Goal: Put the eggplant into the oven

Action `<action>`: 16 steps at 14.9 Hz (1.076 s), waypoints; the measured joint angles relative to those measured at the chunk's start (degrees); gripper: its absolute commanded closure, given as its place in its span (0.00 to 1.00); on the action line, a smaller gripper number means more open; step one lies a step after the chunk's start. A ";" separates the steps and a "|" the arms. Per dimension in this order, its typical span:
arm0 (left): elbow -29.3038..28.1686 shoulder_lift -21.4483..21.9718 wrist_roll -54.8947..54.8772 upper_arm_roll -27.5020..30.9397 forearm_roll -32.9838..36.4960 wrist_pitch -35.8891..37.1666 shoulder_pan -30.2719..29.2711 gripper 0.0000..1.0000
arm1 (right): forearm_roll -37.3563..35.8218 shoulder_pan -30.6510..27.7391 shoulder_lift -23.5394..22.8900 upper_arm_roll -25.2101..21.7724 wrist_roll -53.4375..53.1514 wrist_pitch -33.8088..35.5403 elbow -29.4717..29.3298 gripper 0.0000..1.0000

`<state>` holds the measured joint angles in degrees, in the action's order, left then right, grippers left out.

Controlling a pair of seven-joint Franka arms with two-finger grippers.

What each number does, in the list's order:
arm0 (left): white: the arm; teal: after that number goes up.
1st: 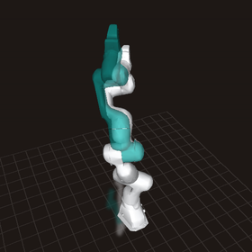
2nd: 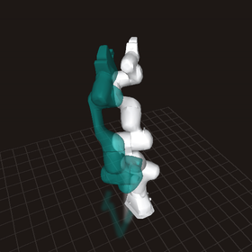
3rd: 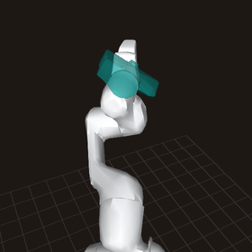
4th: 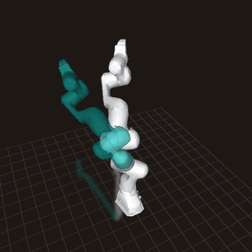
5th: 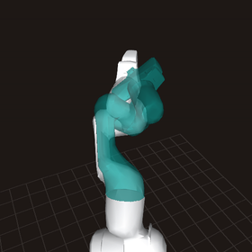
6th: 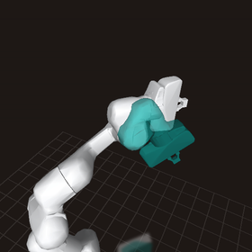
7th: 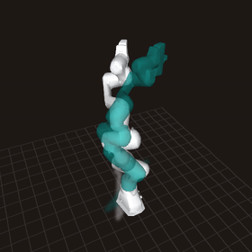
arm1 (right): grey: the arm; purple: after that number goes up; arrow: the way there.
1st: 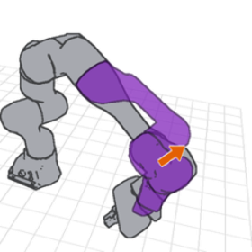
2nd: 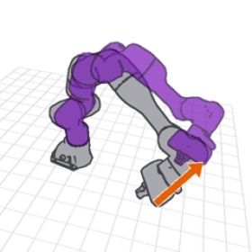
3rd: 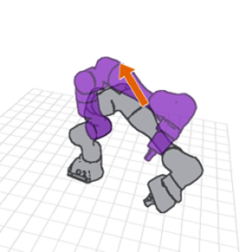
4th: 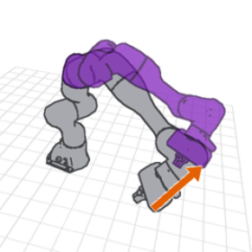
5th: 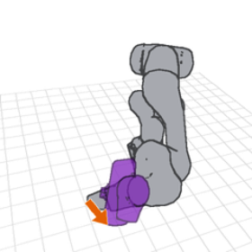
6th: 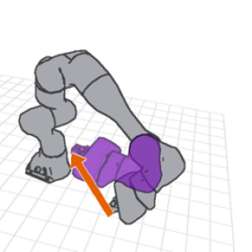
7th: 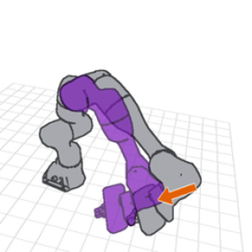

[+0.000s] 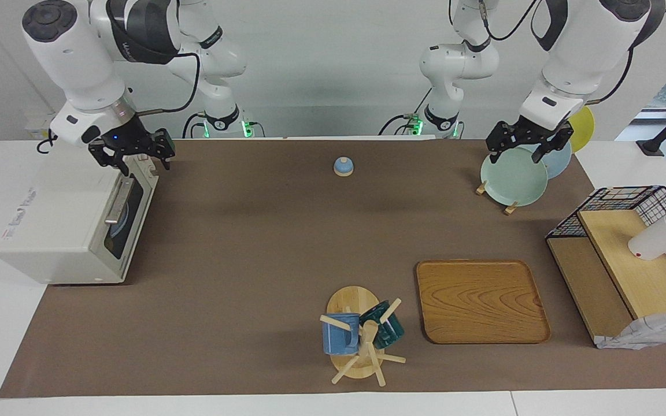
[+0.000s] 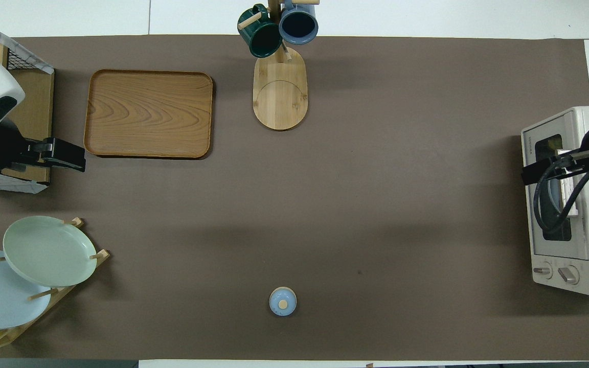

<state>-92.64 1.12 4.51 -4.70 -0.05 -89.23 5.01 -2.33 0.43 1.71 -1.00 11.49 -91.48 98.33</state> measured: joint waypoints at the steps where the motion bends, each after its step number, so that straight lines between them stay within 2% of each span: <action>1: 0.00 0.00 0.00 0.00 0.00 0.00 0.00 0.00 | 0.00 0.55 -0.23 -0.14 -0.35 0.55 -0.81 0.00; 7: 0.00 0.01 0.00 0.01 0.00 0.00 0.00 0.00 | 0.00 1.47 -0.34 -1.07 -0.91 1.75 -2.54 0.00; 16: 0.00 0.01 0.00 0.01 0.00 0.00 0.00 0.00 | -1.37 1.71 0.10 0.23 -1.60 2.50 -3.38 0.00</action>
<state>-92.64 1.13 4.51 -4.69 -0.05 -89.23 5.01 -3.70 2.14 1.81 -0.77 9.89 -88.99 94.95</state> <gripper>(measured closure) 0.000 0.000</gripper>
